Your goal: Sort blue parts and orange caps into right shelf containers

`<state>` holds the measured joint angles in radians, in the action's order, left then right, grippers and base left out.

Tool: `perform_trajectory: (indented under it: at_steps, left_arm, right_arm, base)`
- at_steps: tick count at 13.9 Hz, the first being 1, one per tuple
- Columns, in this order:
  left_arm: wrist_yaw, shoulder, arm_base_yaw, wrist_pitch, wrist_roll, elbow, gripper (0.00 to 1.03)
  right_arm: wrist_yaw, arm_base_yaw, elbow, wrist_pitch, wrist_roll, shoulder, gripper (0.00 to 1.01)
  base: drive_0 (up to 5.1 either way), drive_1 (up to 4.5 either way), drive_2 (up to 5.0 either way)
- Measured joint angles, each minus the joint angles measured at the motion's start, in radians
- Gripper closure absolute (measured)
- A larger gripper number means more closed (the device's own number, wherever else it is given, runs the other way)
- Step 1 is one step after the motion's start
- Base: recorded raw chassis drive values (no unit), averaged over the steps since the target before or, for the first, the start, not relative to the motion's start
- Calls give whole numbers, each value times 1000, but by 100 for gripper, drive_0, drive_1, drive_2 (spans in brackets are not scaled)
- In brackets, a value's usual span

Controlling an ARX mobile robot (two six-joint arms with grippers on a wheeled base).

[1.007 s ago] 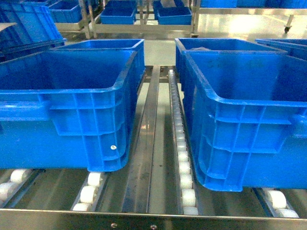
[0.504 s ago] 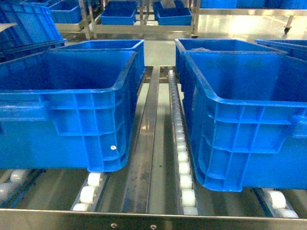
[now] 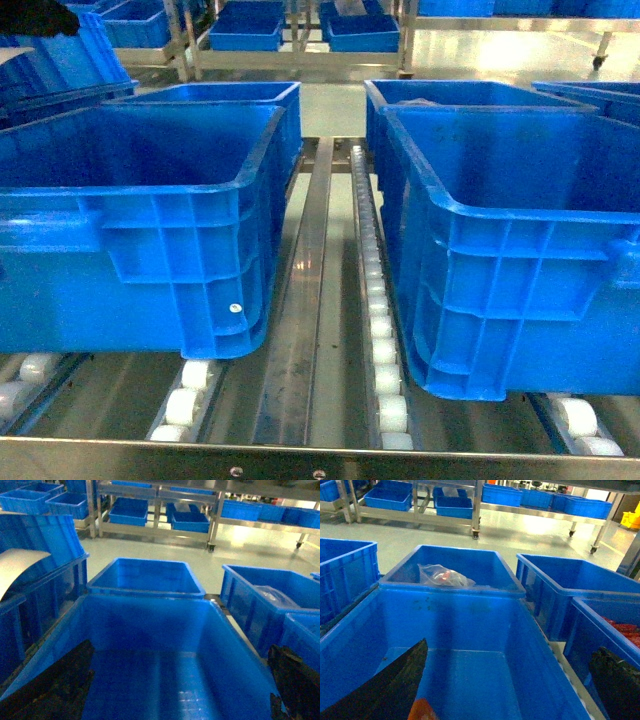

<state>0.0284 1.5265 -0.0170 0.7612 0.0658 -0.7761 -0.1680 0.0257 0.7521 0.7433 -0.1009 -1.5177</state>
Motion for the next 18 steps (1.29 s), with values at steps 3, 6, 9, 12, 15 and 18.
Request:
perform_trajectory:
  at_steps: [3, 6, 9, 12, 15, 18]
  left_arm:
    - [-19, -14, 11, 8, -8, 26, 13]
    - [-29, -175, 15, 95, -48, 270, 52]
    - [-28, -304, 15, 120, -48, 447, 92]
    - [-28, -435, 15, 107, -49, 562, 101]
    - [-28, -573, 15, 50, -49, 645, 101]
    - [-29, -716, 15, -39, -49, 702, 101]
  right_arm:
    - [113, -20, -51, 69, 38, 19, 16]
    - [165, -20, -290, 142, 84, 174, 56]
    - [165, -20, -454, 157, 86, 308, 97]
    - [165, -20, -561, 131, 90, 441, 99]
    - [165, -20, -637, 64, 90, 582, 99]
    - [165, -20, -709, 67, 90, 680, 99]
  base:
    - [0, 0, 0]
    - [0, 0, 0]
    - [0, 0, 0]
    - [0, 0, 0]
    - [0, 0, 0]
    - [0, 0, 0]
